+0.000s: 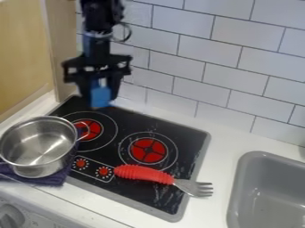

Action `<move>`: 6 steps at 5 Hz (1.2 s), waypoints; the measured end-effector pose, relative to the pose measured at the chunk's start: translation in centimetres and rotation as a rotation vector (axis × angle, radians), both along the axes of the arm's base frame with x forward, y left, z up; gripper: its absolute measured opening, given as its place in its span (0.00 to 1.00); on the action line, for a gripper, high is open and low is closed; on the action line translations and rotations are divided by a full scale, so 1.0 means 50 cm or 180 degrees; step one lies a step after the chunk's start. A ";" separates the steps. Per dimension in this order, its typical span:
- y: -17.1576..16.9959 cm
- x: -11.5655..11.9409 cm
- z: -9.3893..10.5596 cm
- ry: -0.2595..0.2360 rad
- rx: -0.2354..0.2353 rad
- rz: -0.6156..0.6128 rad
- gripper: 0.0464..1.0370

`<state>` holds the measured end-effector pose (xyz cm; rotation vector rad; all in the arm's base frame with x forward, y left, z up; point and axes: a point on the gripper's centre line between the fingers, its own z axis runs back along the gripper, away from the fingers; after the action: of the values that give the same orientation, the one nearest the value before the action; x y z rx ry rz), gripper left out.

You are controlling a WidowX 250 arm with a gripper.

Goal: Move the blue object on the upper left of the burner

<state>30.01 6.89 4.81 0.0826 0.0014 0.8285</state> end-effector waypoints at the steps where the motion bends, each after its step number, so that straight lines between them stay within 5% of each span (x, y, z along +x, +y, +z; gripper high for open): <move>1: 0.021 0.017 -0.023 0.0061 0.0002 -0.0002 0.53; 3: 0.048 0.049 -0.068 0.0179 -0.0036 0.0021 0.53; 4: 0.049 0.053 -0.075 0.0183 -0.0056 -0.0069 0.60; 5: 0.048 0.048 -0.068 0.0311 -0.0088 0.0003 0.91; 6: 0.045 0.054 -0.069 0.0257 -0.0129 -0.0064 0.98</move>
<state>32.71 9.12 1.36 0.0776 0.0933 0.8042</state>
